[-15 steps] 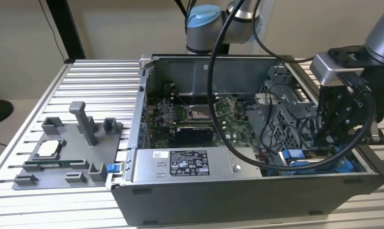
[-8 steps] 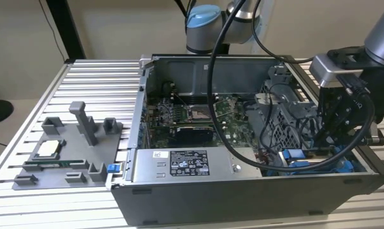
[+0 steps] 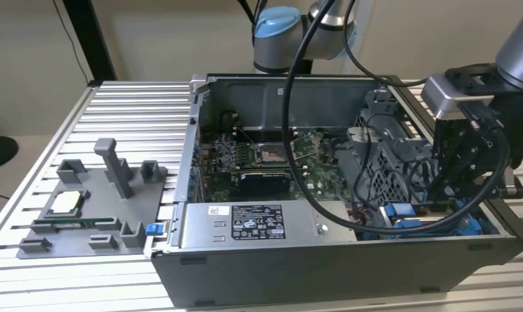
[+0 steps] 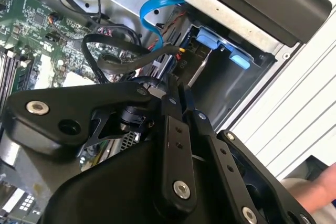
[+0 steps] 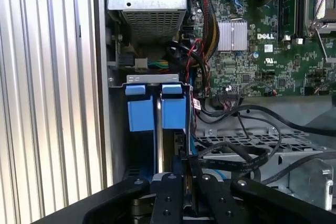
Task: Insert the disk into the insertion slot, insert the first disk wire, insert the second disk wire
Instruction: 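Insert the second disk wire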
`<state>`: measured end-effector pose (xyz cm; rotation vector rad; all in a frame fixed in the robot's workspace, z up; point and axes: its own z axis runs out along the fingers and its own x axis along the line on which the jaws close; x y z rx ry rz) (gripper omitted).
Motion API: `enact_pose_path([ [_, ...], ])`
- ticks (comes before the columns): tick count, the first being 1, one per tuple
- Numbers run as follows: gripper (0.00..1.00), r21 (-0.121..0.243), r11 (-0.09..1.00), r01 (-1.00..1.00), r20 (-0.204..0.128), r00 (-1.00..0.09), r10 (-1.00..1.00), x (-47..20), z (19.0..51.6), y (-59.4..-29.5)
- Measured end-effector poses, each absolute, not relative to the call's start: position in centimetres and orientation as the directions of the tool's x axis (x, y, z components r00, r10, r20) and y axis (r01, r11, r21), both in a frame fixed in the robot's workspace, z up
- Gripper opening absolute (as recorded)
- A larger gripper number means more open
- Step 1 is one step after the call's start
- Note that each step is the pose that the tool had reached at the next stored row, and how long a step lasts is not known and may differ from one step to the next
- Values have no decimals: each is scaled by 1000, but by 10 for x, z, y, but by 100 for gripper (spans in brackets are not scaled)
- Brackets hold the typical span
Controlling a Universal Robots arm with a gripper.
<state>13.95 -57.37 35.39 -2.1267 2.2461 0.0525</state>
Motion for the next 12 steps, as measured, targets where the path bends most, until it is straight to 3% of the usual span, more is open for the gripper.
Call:
enact_pose_path([
  [12,0,-13,55,-998,-58,-54,-997,140,350,-574],
])
